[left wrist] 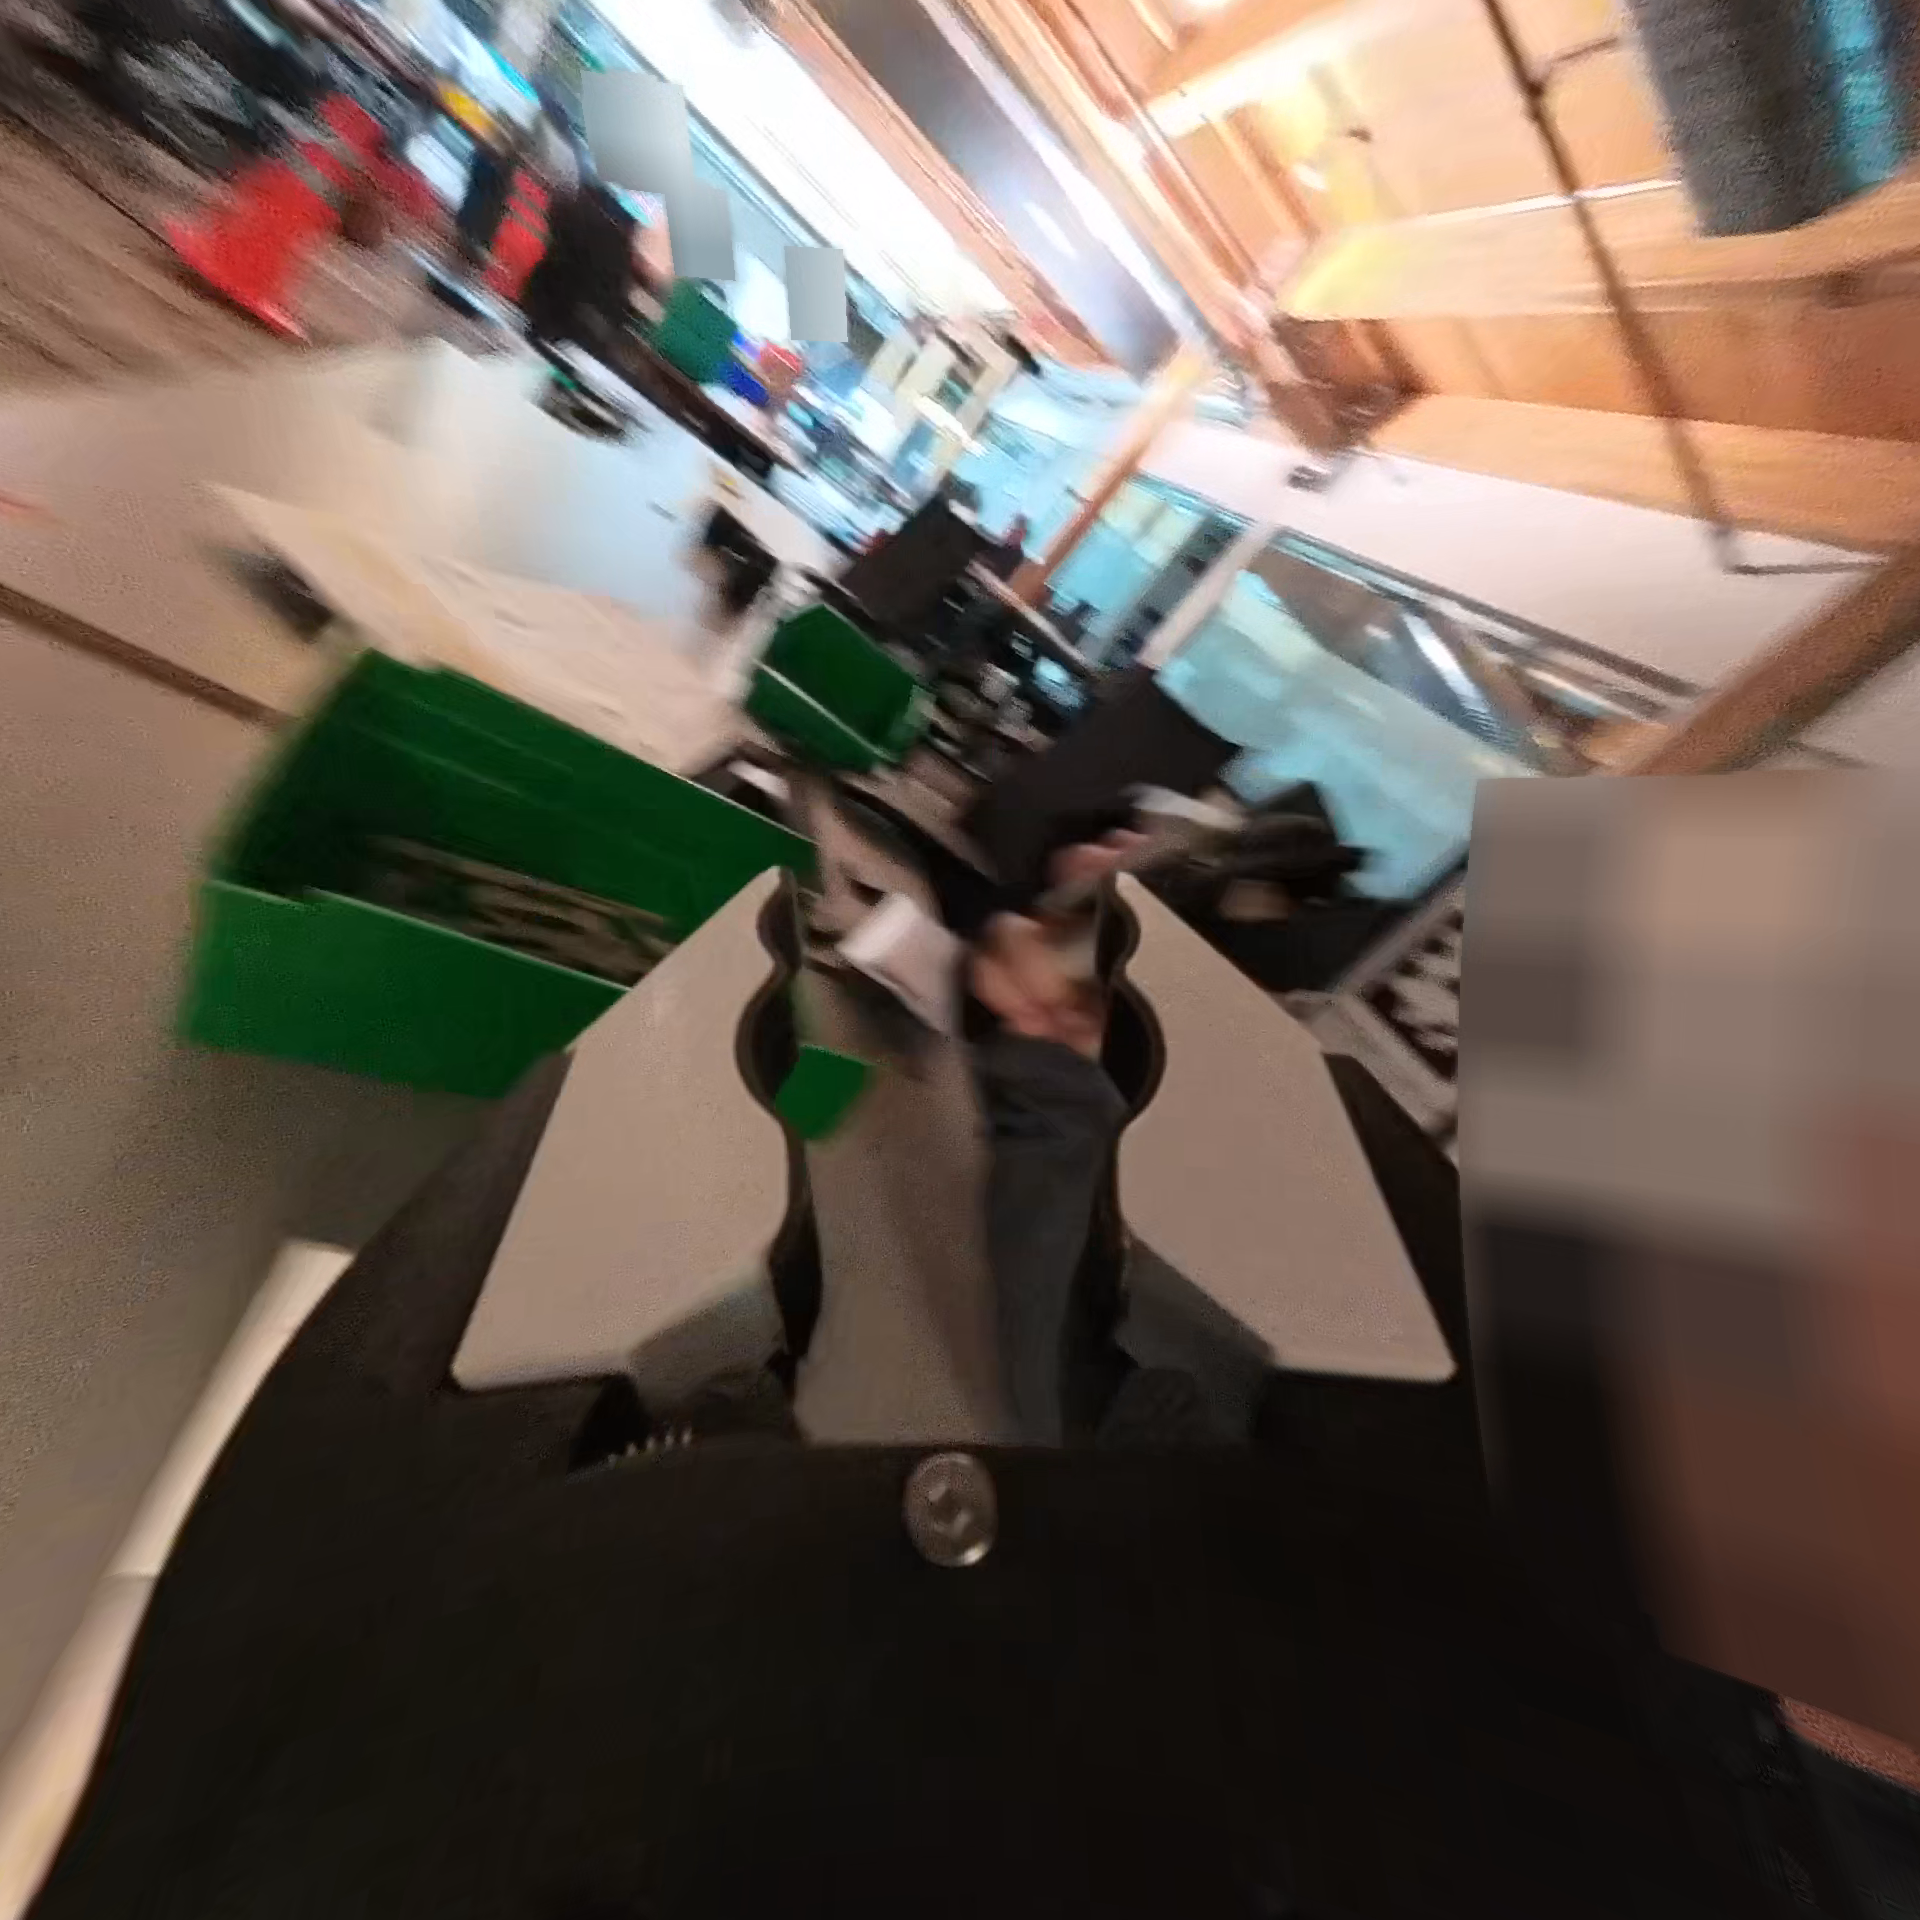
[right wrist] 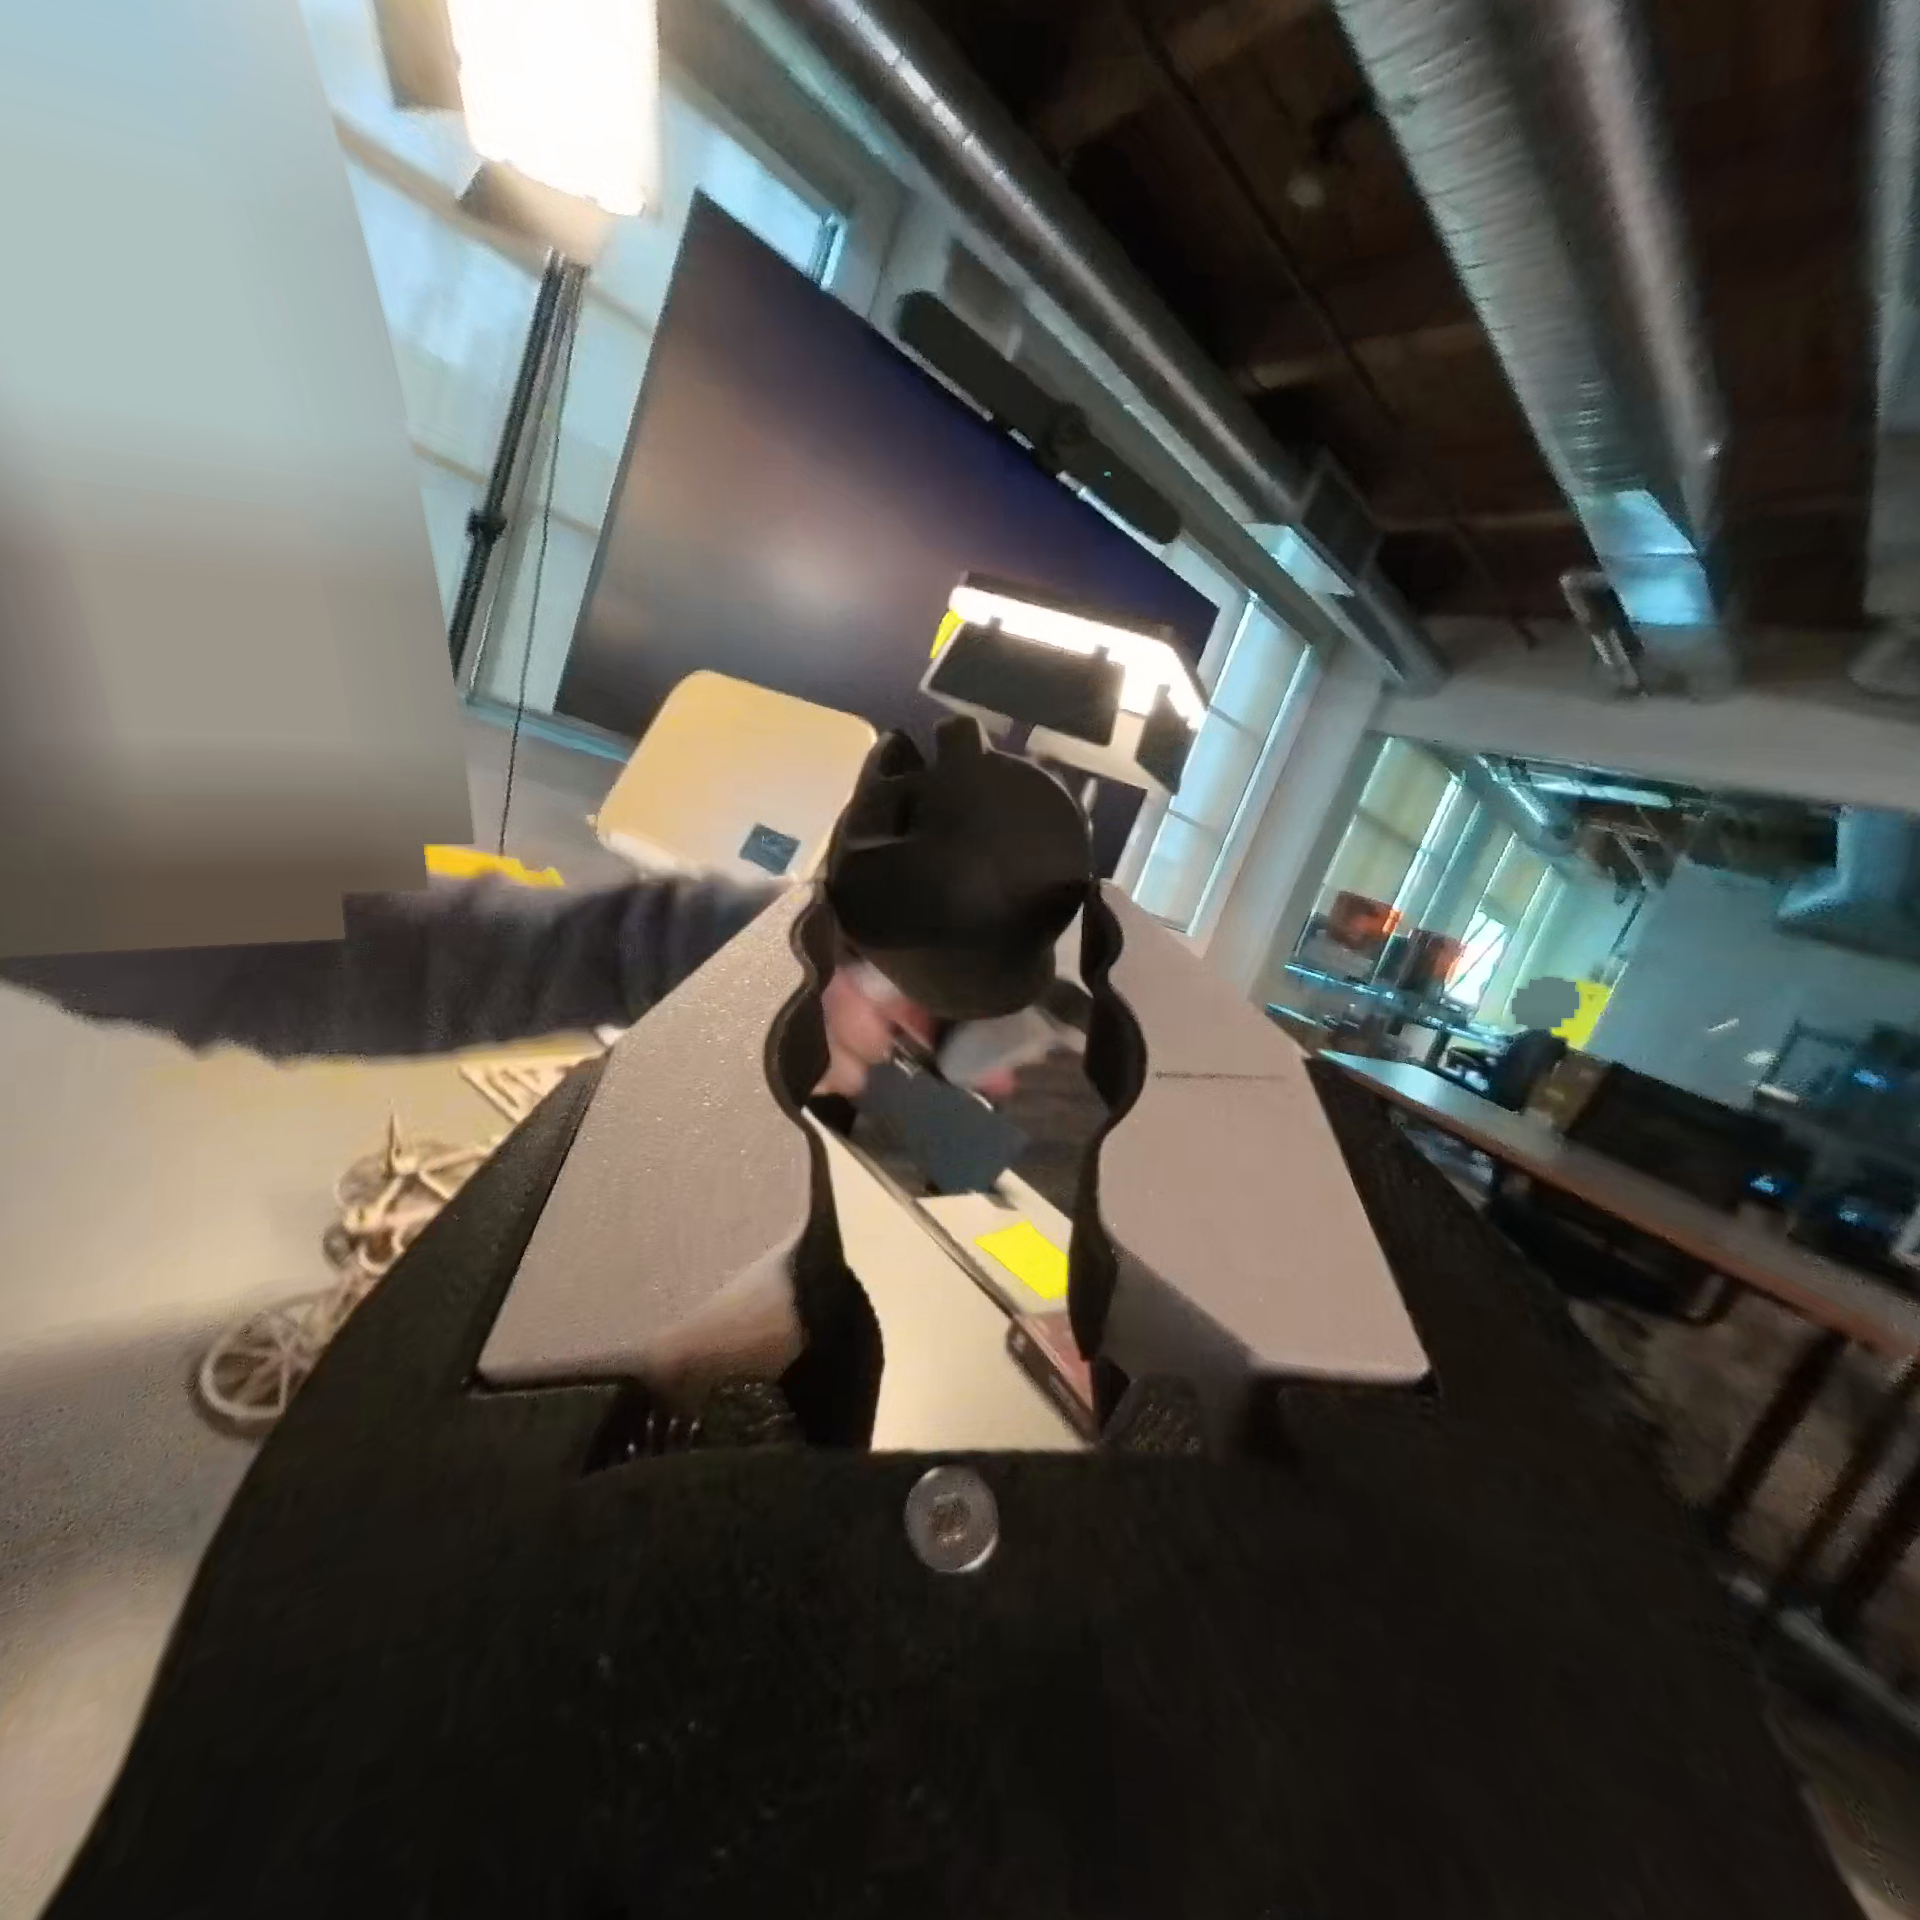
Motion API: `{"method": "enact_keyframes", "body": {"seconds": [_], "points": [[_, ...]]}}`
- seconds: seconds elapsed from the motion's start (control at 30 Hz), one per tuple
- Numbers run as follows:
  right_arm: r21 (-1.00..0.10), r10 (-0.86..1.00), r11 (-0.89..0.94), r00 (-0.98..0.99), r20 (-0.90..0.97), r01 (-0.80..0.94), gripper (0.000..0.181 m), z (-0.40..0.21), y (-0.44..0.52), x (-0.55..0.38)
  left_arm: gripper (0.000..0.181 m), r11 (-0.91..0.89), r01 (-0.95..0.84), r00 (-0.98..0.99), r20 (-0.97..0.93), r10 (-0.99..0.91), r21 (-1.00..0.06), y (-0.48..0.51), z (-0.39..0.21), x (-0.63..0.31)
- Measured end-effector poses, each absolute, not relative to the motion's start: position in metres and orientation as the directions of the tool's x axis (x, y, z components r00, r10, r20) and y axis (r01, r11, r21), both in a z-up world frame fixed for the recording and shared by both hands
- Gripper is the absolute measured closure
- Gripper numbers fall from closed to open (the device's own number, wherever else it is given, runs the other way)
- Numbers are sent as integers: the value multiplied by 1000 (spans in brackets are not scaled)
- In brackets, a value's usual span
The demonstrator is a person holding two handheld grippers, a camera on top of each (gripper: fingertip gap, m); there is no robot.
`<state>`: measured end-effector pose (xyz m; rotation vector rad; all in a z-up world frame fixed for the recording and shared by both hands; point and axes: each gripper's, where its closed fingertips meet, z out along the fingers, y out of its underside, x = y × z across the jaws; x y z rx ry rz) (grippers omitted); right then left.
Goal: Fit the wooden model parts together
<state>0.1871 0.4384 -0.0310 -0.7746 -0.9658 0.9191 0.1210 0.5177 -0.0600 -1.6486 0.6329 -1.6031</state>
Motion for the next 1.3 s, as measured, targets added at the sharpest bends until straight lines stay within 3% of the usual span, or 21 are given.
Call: {"method": "enact_keyframes", "body": {"seconds": [0.07,0.17,0.43,0.57,0.77,0.9,1.0,1.3], "points": [[-849,864,482,280,419,-215,136,-34,430,176,125,-655,50,31,656,-754,-754,470,-46,123],[-821,816,555,279,506,-132,136,-35,421,160,128,-631,-45,127,622,-772,-774,443,-49,119],[-797,789,599,223,573,-70,136,-38,407,135,135,-650,-67,123,641,-758,-757,427,-50,112],[-804,793,593,208,573,-43,135,-43,409,129,178,-652,-4,88,649,-755,-758,428,-47,107],[-832,811,554,202,549,35,137,-55,421,121,180,-554,78,177,559,-810,-829,429,-46,73],[-868,821,491,295,489,70,181,-56,450,127,180,-497,191,295,532,-793,-847,427,-55,14],[-906,875,422,244,418,38,181,-63,460,114,180,-473,293,371,555,-744,-831,435,-70,-32],[-901,899,290,232,373,323,174,-126,490,41,179,-509,326,570,595,-566,-797,456,-166,-93]]}}
